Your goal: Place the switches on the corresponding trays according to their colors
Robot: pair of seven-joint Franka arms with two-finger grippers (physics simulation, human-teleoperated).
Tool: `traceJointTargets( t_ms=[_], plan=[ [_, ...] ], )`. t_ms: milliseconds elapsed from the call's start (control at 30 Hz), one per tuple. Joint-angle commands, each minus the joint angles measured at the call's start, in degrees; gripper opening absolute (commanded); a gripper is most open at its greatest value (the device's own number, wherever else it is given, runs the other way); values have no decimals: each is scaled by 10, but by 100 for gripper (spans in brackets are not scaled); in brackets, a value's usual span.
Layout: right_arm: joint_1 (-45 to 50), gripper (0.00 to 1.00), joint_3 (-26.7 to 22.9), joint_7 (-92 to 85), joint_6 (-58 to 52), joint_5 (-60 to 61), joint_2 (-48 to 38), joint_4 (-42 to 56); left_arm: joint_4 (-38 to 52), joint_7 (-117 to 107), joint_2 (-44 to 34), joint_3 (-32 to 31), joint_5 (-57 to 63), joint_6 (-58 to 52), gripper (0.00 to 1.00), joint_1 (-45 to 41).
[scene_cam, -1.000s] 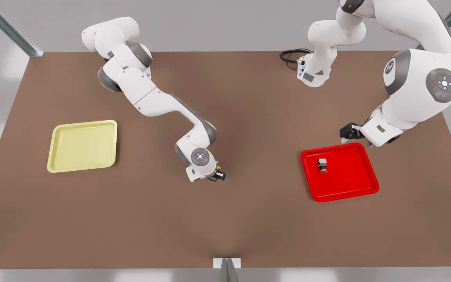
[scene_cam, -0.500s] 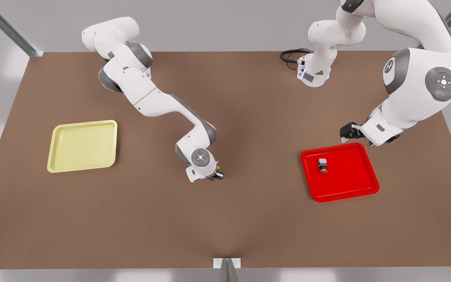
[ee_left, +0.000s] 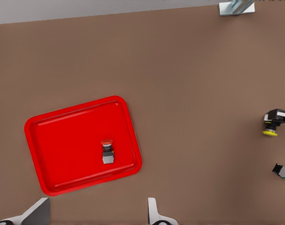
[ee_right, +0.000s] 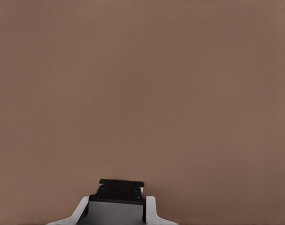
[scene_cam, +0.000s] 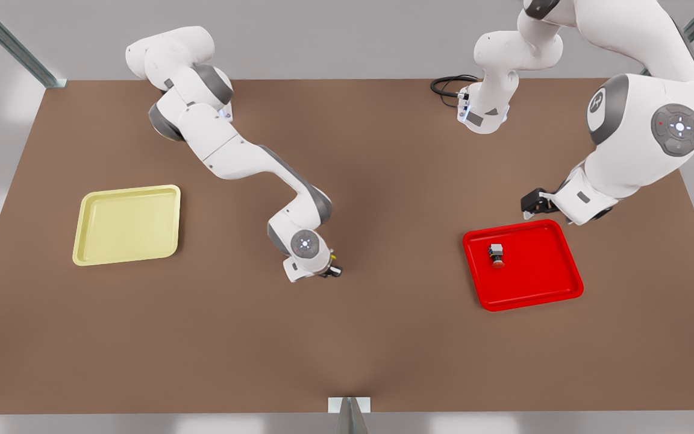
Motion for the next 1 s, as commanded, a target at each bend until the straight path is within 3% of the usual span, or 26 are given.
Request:
traceJointTargets(
  t_ms=[0,67,100,167,233,267,333,400,533,567,633,700,800,867,967],
  plan=[
    [-3,50,0,-10,-8,0,-4,0,0,-1,0,0,-1,0,100,0],
    [-77,52,24,-116,-54,0,-108,-98,0,-2,0,0,0,0,100,0],
    [-148,53,59,-169,-46,-1,-169,-184,0,-2,0,0,0,1,100,0],
    [-236,55,74,-260,26,0,-297,-370,0,-2,0,-1,-1,1,100,0],
    [-378,55,138,-376,28,1,-415,-504,0,-2,1,0,0,1,100,-1],
    [-420,55,147,-456,28,43,-465,-542,0,-3,1,-1,0,1,100,-2],
    [-466,55,143,-561,17,80,-541,-599,0,-6,2,0,0,1,100,-2],
    [-466,56,75,-646,17,80,-598,-648,0,-6,3,0,-1,1,100,-2],
    [-468,59,-61,-739,61,17,-597,-685,1,-6,2,0,0,1,100,-2],
    [-469,98,-62,-739,58,17,-597,-685,1,-6,2,-1,-1,1,100,-2],
    [-459,100,-59,-729,-8,30,-629,-658,1,-6,3,0,-1,1,100,-2],
    [-400,100,24,-651,-350,116,-646,-367,2,-6,3,0,-1,1,100,-2],
    [-338,100,29,-636,-511,123,-650,-149,7,-20,5,0,-5,-5,100,-4],
    [-202,100,-128,-593,-351,114,-776,-317,6,-12,4,3,-5,-11,100,-5],
    [-202,100,-129,-583,-357,119,-767,-313,6,-10,4,3,-5,-12,100,-5]
  ],
)
